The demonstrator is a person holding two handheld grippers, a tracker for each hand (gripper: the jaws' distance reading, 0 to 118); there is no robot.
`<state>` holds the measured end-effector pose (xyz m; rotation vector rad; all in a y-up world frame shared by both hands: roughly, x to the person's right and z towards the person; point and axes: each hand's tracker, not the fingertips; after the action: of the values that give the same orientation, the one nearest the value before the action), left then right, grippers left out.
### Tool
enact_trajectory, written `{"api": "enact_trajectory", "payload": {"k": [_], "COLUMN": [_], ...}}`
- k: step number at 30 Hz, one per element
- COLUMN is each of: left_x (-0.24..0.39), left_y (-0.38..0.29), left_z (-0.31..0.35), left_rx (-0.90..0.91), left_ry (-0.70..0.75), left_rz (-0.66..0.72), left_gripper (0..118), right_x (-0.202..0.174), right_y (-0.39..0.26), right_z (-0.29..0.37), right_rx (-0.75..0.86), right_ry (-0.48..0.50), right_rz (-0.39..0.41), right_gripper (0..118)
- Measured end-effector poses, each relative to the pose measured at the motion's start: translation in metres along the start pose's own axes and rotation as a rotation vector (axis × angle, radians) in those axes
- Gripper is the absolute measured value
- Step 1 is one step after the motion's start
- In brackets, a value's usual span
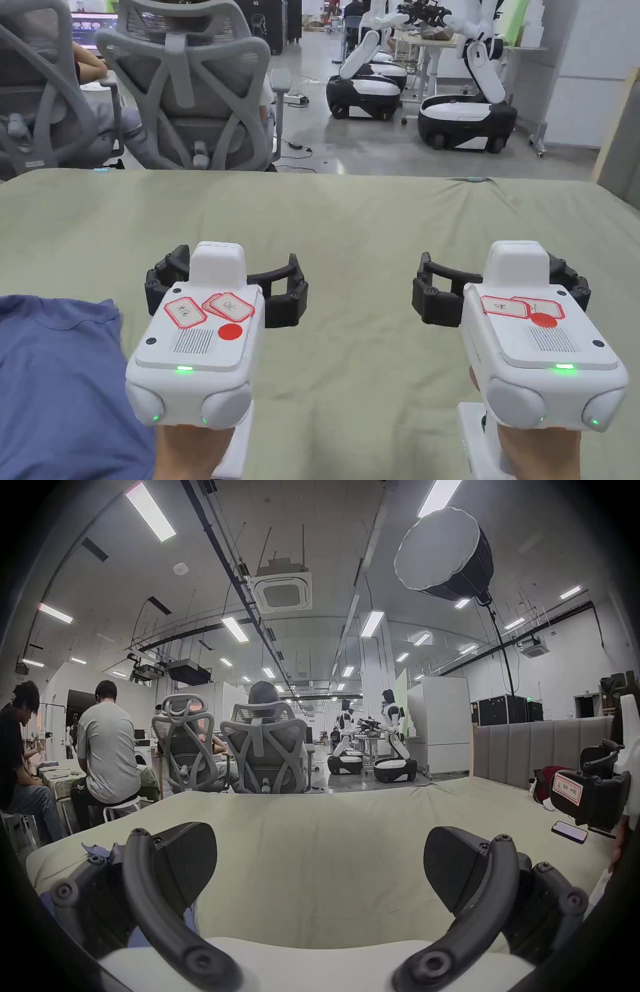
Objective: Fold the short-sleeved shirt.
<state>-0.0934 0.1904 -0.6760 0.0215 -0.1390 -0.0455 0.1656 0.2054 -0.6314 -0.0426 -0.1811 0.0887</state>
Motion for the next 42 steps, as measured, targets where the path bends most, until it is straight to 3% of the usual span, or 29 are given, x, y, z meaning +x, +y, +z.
{"api": "enact_trajectory", "payload": {"k": [42], "left_x": [0.0044], "left_y": [0.0016], "left_z": [-0.0013], "left_rx": [-0.002], "left_ry": [-0.001], "left_rz": [-0.003], "left_gripper": [118], "right_x": [0.0078], "right_y": [-0.0016], "right_z": [0.0014], "right_rx": [-0.008], "right_ry": [0.0], "right_rz": [-0.003], "right_gripper": [118]}}
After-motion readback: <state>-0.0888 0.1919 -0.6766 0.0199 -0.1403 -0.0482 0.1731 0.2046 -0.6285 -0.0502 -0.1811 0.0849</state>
